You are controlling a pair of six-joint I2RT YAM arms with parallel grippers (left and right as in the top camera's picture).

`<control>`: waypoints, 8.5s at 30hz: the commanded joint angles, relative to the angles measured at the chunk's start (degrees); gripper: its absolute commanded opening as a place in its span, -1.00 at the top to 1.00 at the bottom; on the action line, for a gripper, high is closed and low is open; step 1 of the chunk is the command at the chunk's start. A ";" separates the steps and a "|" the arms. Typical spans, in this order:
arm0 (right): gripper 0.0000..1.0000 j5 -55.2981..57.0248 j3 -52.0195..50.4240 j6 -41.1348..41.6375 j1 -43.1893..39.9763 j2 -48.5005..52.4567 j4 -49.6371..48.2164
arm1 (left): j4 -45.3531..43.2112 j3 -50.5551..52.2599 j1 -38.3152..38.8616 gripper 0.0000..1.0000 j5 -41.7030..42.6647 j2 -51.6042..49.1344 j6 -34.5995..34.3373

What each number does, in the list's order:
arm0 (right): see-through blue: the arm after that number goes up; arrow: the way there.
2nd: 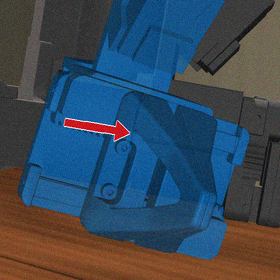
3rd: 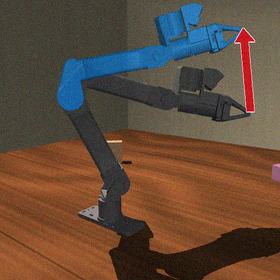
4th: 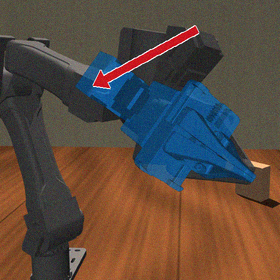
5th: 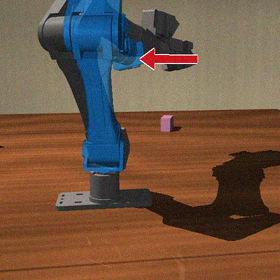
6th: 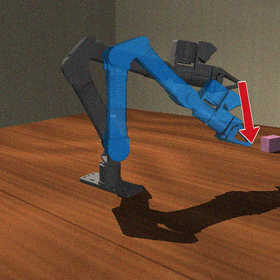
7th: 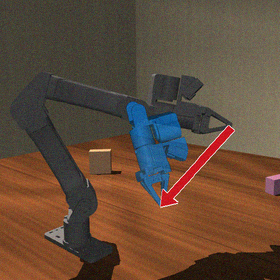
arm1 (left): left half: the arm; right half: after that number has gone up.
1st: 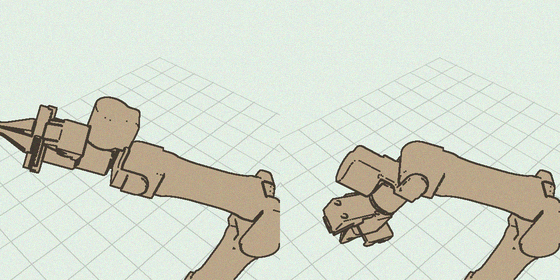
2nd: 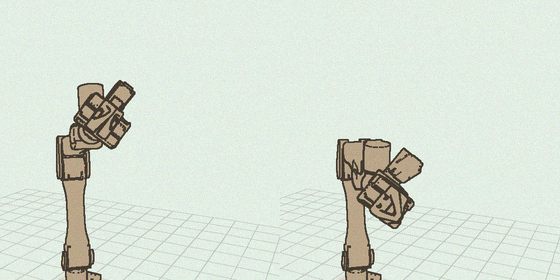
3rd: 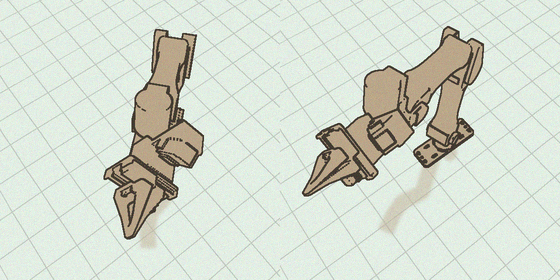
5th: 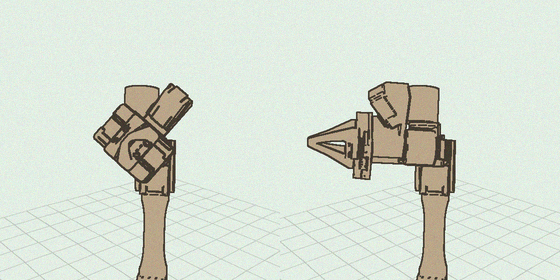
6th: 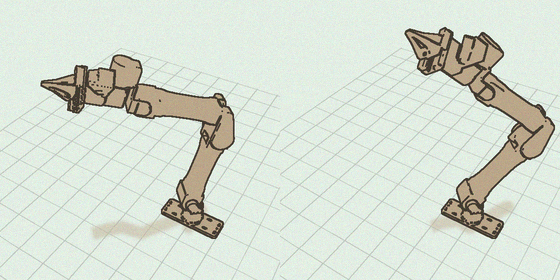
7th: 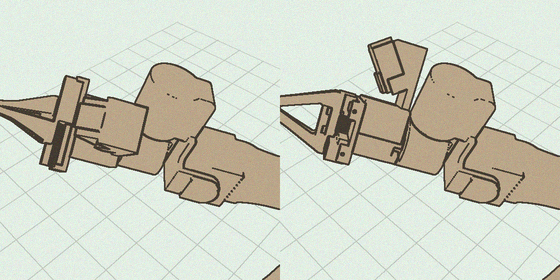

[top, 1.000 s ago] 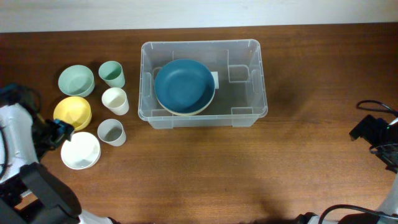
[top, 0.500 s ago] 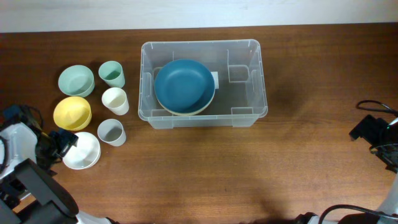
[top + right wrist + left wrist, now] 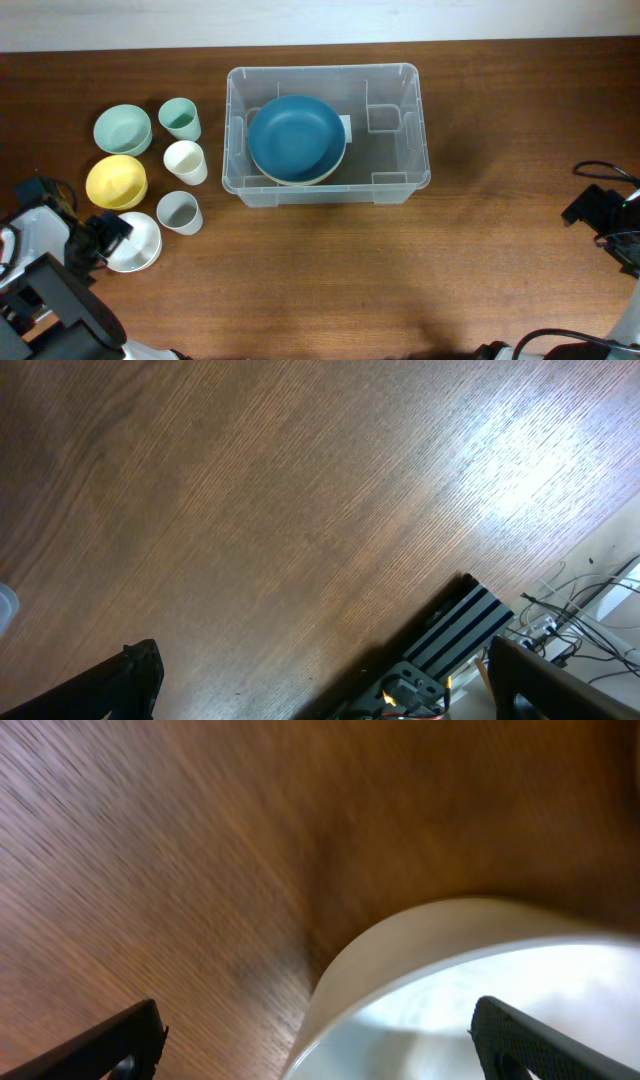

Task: Pack container
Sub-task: 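Grip the white bowl rim with the left gripper, then lift the white bowl with the left gripper over the bin, then lower the white bowl into the bin's right side and release, then move the left gripper back to the yellow bowl at left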

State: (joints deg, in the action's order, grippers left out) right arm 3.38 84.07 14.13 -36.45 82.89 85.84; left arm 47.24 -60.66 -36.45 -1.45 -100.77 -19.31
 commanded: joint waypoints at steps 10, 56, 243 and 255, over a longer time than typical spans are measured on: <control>-0.98 -0.13 -0.26 -0.20 -0.37 0.26 0.02 | -2.99 2.12 0.07 -0.99 0.22 -0.09 4.09; -0.98 -0.13 -0.26 -0.17 -0.37 0.26 0.02 | 5.75 -2.19 -0.22 0.97 -5.29 17.66 -1.99; -0.98 -0.13 -0.26 -0.20 -0.37 0.26 0.02 | 19.41 -34.32 11.76 -0.99 1.73 -14.23 -24.02; -0.98 -0.13 -0.26 -0.17 -0.37 0.26 0.02 | 14.27 -29.20 10.34 -0.99 -0.24 -16.44 -25.49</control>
State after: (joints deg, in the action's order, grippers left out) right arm 3.38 84.03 14.09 -36.45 83.00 85.84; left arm 62.46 -90.67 -26.02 -1.04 -116.38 -43.59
